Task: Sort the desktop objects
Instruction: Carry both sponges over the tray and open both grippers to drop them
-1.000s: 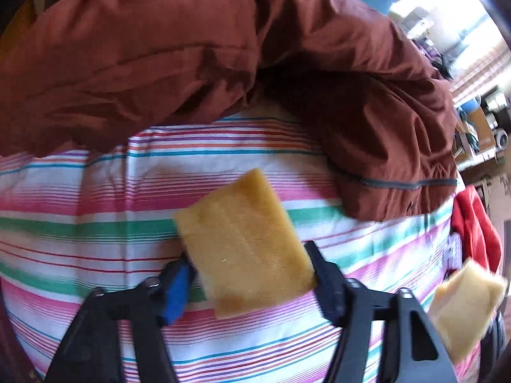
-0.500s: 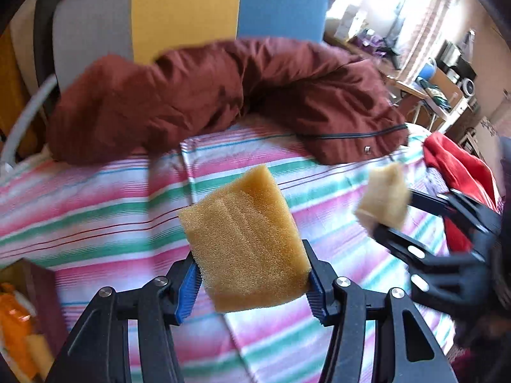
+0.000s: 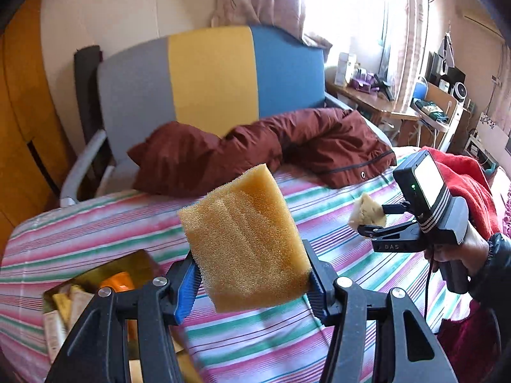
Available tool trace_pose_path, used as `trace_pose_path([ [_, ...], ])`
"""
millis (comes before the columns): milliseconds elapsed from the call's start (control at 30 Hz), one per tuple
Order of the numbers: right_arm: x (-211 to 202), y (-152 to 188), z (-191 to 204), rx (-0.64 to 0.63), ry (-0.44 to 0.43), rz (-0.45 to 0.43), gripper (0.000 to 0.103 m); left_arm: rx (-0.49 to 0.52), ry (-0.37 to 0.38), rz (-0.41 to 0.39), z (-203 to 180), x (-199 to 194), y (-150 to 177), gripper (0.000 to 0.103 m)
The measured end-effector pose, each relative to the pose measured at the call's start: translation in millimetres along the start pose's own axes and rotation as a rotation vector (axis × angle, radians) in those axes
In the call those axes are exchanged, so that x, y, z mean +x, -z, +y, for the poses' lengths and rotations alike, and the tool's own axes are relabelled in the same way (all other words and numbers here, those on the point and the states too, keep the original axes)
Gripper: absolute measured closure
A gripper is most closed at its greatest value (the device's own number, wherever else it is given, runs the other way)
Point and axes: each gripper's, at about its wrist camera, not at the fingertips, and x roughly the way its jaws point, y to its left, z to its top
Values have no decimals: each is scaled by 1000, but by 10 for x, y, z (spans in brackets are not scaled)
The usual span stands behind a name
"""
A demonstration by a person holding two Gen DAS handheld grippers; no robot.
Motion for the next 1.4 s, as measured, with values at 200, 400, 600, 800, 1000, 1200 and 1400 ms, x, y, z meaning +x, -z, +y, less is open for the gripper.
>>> trace_pose_path([
  [200,-198,55,231,-18,-4,-2,36,-16,-12,-32,160,-265,145,45],
  [400,-432,93,526,-35,-28,-24,36,-41,-18,-50,290,-451,320,45],
  [600,-648,97,895,-69,-63,-54,36,-67,-29,-62,444,-615,516,45],
  [800,-835,94,1319,-109,-108,-75,36,-105,-46,-70,654,-765,718,45],
  [1000,-993,119,1768,-146,-158,-92,36,-165,-48,-76,935,-886,926,45],
  [1200,-1162,182,2238,-176,-241,-125,36,-256,-71,-89,1368,-1034,1178,45],
  [1400,-1326,254,2716,-192,-366,-160,36,-352,-125,-79,1845,-1147,1528,45],
])
